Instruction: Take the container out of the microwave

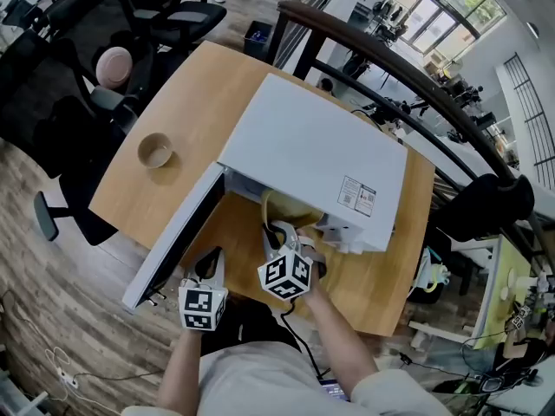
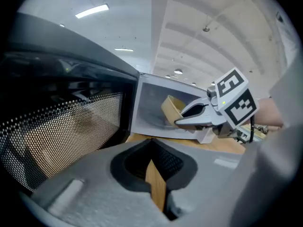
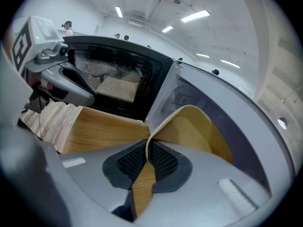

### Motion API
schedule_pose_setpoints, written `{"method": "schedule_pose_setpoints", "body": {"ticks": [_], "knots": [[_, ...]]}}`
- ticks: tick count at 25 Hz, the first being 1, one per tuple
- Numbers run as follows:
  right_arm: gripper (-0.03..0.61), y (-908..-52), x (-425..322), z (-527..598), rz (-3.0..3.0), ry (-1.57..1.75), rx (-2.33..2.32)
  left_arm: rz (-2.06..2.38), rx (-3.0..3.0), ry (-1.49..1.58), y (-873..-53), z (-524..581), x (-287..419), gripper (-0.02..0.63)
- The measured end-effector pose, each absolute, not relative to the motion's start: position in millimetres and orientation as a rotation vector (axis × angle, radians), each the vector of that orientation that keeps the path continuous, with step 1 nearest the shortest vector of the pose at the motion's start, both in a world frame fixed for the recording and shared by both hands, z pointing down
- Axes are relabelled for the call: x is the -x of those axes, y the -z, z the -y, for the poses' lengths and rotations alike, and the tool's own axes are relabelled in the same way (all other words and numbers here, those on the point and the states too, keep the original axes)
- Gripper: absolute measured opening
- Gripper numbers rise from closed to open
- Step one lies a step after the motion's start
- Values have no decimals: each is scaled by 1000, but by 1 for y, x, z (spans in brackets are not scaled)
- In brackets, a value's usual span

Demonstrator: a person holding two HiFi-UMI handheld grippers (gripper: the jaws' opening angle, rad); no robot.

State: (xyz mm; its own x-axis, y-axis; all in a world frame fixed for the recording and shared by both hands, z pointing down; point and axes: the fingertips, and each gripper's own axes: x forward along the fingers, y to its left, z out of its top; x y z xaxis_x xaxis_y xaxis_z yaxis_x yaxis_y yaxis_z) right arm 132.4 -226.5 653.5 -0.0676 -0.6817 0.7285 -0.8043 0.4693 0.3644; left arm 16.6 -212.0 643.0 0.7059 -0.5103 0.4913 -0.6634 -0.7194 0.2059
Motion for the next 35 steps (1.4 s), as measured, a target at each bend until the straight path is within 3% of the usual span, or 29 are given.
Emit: {"method": "schedule_pose_setpoints", "body": {"ticks": [23,35], "knots": [[32,-629,-102,162,1832,-393,-1617,712,-2661,-584,-633,196,-22,3],[31,-619,-126,95,1736,-463,-1848,607,-2722,-584,-622,158,-44,3]]}}
